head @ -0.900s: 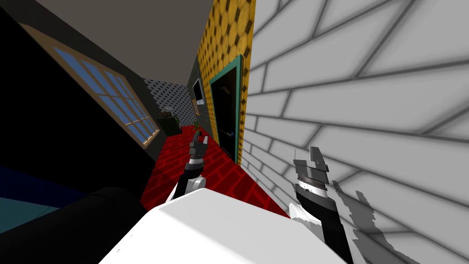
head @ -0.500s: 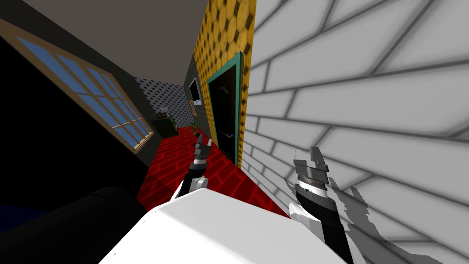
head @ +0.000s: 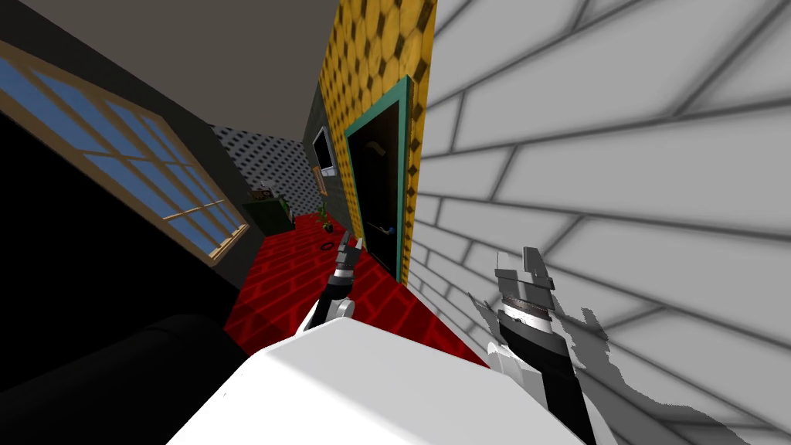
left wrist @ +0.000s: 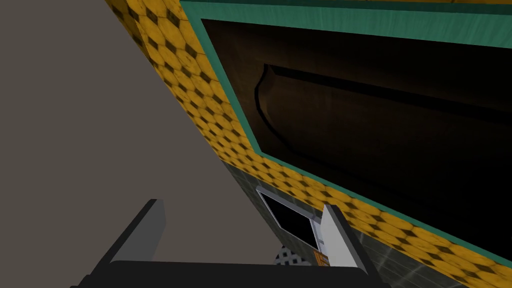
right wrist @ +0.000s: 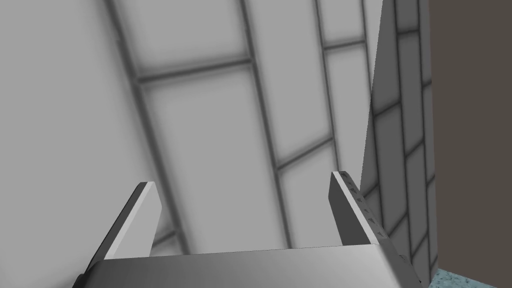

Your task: Push the door open

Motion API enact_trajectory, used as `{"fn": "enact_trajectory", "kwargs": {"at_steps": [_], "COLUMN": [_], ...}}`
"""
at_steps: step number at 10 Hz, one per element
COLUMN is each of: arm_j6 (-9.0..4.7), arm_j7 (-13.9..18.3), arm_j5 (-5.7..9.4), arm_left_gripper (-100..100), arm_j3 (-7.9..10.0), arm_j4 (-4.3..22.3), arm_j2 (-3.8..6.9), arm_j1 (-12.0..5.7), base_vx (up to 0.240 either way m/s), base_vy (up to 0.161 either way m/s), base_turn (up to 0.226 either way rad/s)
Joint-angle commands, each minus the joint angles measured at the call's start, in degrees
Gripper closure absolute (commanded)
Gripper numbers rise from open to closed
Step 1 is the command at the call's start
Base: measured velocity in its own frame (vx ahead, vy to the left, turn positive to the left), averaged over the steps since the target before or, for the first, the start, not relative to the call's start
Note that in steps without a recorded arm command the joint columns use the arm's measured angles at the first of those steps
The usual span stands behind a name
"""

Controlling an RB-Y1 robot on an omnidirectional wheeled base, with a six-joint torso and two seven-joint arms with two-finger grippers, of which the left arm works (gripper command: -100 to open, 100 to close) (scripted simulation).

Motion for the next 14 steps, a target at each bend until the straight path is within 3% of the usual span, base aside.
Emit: {"fn": "enact_trajectory", "kwargs": {"at_steps": [1, 14], "arm_j6": [-0.23, -1.13], "arm_j7": [0.2, 0.9], "arm_j5": [-0.13, -1.80], "arm_left_gripper": [-100, -100], "arm_j3": [-0.40, -4.88], "arm_j4": [2.3, 21.7], "arm_j2": [0.41, 2.73], "arm_j1": [-0.69, -7.01], "base_vx": [0.094, 0.084], "base_vy": [0.095, 0.104], "base_turn": [-0.078, -0.083]}}
